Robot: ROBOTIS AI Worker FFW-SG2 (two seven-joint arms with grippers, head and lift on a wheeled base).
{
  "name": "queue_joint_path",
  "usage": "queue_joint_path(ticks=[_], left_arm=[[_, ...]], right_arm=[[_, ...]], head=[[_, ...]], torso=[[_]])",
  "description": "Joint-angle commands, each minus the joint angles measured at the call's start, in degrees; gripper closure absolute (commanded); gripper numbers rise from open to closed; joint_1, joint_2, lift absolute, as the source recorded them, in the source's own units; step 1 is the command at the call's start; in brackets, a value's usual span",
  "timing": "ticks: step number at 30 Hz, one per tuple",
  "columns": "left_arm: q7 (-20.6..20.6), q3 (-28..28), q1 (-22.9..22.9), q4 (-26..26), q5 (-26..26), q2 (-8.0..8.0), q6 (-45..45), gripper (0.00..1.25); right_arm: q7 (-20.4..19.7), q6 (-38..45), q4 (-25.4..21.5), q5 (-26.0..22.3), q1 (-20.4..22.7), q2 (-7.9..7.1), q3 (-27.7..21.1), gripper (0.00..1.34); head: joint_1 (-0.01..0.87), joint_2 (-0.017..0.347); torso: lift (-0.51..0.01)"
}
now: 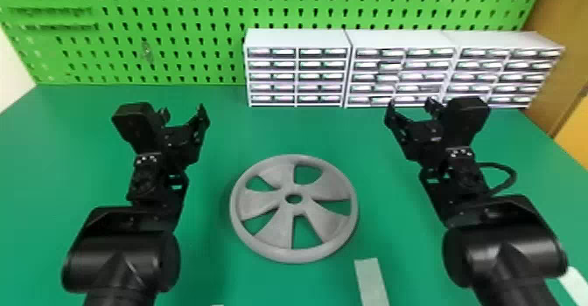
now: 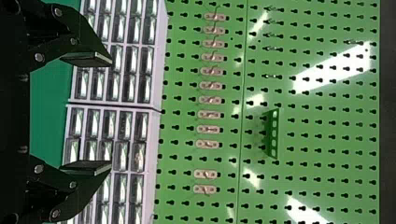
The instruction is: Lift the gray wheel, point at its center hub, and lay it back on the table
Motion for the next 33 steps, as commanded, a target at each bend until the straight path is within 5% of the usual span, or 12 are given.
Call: queue_joint_path(ticks=[1, 33], left_arm=[[0.07, -0.04, 0.15, -0.21, 0.0, 0.0, 0.34, 0.52], [0.16, -0.21, 0.85, -0.48, -0.43, 0.0, 0.69, 0.52]], right_arm=[[0.0, 0.1, 0.0, -0.3, 0.17, 0.0, 0.08, 0.48], [0.09, 2.12, 0.09, -1.88, 0.43, -0.53, 0.52, 0.48]], head=[[0.692, 0.048], [0.692, 0.048]], torso=[[-0.096], [-0.096]])
